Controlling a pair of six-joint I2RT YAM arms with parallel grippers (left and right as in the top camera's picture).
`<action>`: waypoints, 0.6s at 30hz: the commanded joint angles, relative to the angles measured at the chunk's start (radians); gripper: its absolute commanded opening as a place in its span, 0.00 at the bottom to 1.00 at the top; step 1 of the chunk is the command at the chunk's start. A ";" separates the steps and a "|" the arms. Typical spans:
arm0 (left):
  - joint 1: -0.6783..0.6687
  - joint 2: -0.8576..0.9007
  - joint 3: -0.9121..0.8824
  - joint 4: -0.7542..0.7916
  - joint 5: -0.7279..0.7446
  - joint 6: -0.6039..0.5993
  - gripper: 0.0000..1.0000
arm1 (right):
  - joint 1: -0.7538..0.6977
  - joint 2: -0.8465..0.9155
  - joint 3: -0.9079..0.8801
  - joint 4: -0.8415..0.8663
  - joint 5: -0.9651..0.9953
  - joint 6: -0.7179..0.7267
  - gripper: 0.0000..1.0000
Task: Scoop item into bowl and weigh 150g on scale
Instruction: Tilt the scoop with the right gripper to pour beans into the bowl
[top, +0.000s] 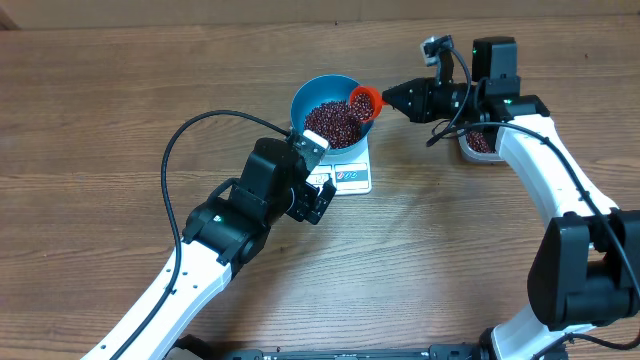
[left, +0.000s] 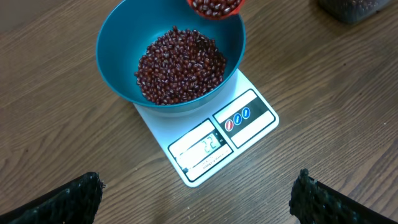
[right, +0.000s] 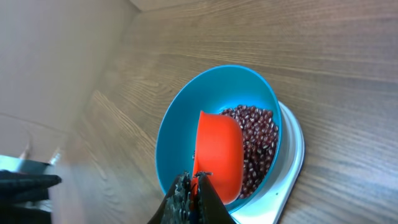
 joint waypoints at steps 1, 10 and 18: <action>0.004 0.000 0.029 0.003 0.008 0.013 0.99 | 0.026 0.003 0.000 0.012 0.026 -0.118 0.04; 0.004 0.000 0.029 0.003 0.008 0.013 1.00 | 0.056 0.003 0.000 0.014 0.026 -0.267 0.04; 0.004 0.000 0.029 0.003 0.007 0.013 1.00 | 0.066 0.003 0.000 0.015 0.027 -0.302 0.04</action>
